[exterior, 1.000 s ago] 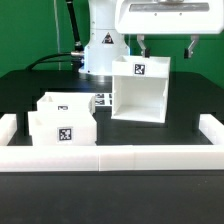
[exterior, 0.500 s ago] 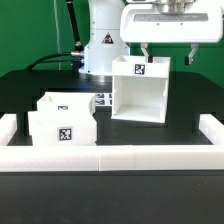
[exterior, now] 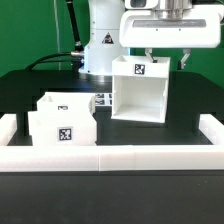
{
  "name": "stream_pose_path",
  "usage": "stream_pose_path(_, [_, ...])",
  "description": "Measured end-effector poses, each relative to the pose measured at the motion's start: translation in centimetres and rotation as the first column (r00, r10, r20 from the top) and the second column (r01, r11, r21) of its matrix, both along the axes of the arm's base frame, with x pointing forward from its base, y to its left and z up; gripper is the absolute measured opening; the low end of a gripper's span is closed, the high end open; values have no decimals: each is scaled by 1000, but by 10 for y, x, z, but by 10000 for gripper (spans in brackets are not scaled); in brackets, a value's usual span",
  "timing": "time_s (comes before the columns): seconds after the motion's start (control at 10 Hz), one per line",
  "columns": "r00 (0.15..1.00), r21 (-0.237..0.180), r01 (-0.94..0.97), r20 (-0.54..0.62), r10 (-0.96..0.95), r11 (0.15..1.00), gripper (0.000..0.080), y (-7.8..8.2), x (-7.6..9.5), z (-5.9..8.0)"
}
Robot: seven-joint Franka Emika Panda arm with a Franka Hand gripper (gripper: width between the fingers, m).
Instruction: Assemble drawer
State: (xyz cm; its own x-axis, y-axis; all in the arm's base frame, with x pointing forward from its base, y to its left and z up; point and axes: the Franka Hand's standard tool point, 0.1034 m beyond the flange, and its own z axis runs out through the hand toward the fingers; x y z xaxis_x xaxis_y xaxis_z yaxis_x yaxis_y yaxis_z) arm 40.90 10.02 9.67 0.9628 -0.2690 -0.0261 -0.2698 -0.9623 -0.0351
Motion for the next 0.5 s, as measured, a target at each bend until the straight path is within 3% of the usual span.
stream_pose_path(0.2, [1000,0,0,0,0,1000,43,0,0,0])
stream_pose_path(0.5, [1000,0,0,0,0,1000,36,0,0,0])
